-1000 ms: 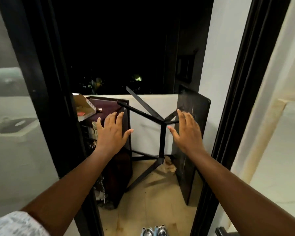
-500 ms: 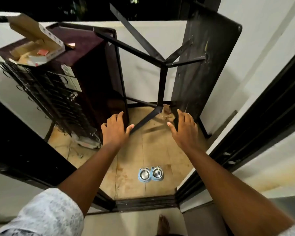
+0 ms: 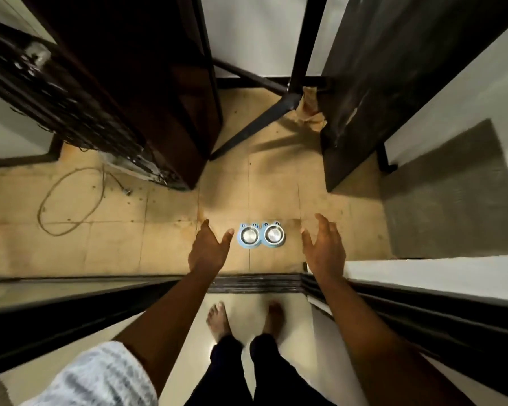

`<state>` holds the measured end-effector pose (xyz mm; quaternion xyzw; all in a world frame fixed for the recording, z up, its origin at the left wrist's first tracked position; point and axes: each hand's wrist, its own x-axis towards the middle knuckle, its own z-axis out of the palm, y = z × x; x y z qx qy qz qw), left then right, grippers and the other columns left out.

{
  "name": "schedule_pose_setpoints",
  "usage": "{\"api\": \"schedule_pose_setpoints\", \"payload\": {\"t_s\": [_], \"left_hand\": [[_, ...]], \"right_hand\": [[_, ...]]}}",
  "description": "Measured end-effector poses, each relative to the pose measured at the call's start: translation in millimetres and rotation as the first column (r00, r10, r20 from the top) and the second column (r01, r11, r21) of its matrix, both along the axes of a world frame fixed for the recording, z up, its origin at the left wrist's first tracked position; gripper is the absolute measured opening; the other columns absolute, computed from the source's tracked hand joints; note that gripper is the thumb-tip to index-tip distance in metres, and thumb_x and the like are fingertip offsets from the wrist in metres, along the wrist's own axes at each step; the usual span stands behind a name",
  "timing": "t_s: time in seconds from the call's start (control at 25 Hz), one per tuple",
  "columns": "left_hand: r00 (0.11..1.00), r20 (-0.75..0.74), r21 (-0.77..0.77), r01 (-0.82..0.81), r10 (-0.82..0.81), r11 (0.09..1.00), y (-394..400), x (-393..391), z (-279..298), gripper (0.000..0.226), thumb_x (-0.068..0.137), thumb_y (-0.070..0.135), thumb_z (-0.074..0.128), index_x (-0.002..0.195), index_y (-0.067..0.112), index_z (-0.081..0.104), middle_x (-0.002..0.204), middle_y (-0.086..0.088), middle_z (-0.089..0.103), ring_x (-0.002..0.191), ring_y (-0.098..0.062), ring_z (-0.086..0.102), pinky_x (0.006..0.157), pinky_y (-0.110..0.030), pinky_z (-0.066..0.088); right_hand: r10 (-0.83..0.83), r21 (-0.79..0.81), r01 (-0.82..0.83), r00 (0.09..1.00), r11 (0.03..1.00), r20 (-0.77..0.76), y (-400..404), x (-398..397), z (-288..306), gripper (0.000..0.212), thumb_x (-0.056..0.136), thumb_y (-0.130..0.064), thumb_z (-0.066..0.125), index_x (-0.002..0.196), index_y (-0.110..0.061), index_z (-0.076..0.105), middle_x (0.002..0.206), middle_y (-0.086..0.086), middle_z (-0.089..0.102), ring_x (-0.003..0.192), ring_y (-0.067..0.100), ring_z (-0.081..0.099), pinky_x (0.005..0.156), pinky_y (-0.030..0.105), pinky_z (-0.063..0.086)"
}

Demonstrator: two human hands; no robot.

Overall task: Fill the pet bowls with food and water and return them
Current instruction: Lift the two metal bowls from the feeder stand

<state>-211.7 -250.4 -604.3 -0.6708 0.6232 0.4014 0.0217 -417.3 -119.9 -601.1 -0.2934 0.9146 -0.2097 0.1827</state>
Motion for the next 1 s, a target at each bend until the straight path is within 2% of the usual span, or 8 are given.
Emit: {"api": "schedule_pose_setpoints", "payload": {"t_s": [0.08,0.2,0.4,0.6,0.68,0.76,0.92,1.0], "left_hand": [[0.977,-0.091,0.221,-0.171,0.195,0.960,-13.1,-6.0,-58.2,0.077,0.088,0.059,0.059,0.147,0.016,0.034,0.131,-0.019,0.063,0.116,-0.035,0.063,0.096,-0.044,0.050],[0.885,-0.127,0.474,-0.342,0.447,0.811,-25.3,-7.2,-147.0,0.067,0.089,0.053,0.062,0.142,0.022,0.037,0.114,-0.017,0.069,0.098,-0.033,0.070,0.074,-0.035,0.053],[0.862,-0.083,0.483,-0.404,0.500,0.777,-26.8,-3.5,-350.5,0.071,0.083,0.056,0.068,0.140,0.022,0.041,0.094,-0.014,0.073,0.080,-0.030,0.071,0.078,-0.046,0.058],[0.830,-0.009,0.482,-0.485,0.558,0.730,-24.2,-11.1,-506.0,0.082,0.083,0.054,0.069,0.143,0.015,0.030,0.106,-0.017,0.072,0.084,-0.029,0.072,0.067,-0.038,0.058],[0.824,-0.003,0.499,-0.490,0.567,0.714,-26.0,-19.8,-561.2,0.085,0.082,0.053,0.071,0.146,0.015,0.028,0.116,-0.018,0.068,0.083,-0.028,0.072,0.060,-0.035,0.056],[0.848,-0.030,0.483,-0.450,0.528,0.751,-32.8,-32.2,-606.9,0.084,0.082,0.053,0.070,0.144,0.016,0.028,0.122,-0.018,0.066,0.074,-0.026,0.071,0.054,-0.033,0.054],[0.878,-0.042,0.388,-0.426,0.477,0.818,-50.6,-56.5,-651.8,0.068,0.081,0.054,0.069,0.125,0.015,0.036,0.096,-0.014,0.073,0.058,-0.026,0.071,0.057,-0.038,0.058],[0.904,-0.027,0.367,-0.387,0.426,0.846,-55.8,-62.7,-661.2,0.053,0.083,0.045,0.070,0.115,0.014,0.040,0.094,-0.013,0.073,0.057,-0.027,0.073,0.062,-0.044,0.063]], "right_hand": [[-0.041,0.008,0.041,0.999,0.999,0.004,-9.0,-8.7,-48.8,0.047,0.093,-0.024,0.068,0.137,-0.014,0.057,0.127,0.017,0.065,0.113,0.039,0.063,0.088,0.046,0.054],[-0.092,0.010,0.091,0.995,0.996,0.032,-18.1,-18.9,-131.5,0.040,0.093,-0.024,0.069,0.131,-0.016,0.060,0.122,0.012,0.068,0.108,0.035,0.066,0.086,0.045,0.057],[-0.113,0.104,0.105,0.991,0.989,0.073,-23.3,-19.6,-311.9,0.031,0.095,-0.031,0.067,0.119,-0.013,0.066,0.102,0.009,0.074,0.096,0.031,0.069,0.078,0.030,0.045],[-0.099,0.188,0.064,0.978,0.980,0.183,-33.9,-36.6,-472.7,0.032,0.094,-0.036,0.067,0.115,-0.012,0.067,0.081,0.006,0.075,0.086,0.031,0.073,0.078,0.031,0.048],[-0.125,0.225,0.077,0.970,0.971,0.208,-40.2,-46.3,-528.1,0.036,0.092,-0.036,0.069,0.117,-0.012,0.067,0.086,0.007,0.076,0.090,0.031,0.072,0.080,0.032,0.048],[-0.132,0.248,0.081,0.972,0.965,0.194,-49.4,-55.2,-575.9,0.042,0.090,-0.041,0.069,0.122,-0.014,0.064,0.102,0.008,0.077,0.099,0.031,0.071,0.085,0.036,0.050],[-0.145,0.237,0.090,0.964,0.967,0.224,-71.1,-64.4,-635.9,0.053,0.086,-0.042,0.075,0.122,-0.009,0.055,0.117,0.015,0.069,0.108,0.036,0.066,0.080,0.036,0.046],[-0.223,0.221,0.164,0.936,0.961,0.274,-76.9,-64.6,-649.9,0.051,0.083,-0.030,0.079,0.120,-0.006,0.053,0.114,0.016,0.069,0.106,0.036,0.066,0.078,0.035,0.048]]}}
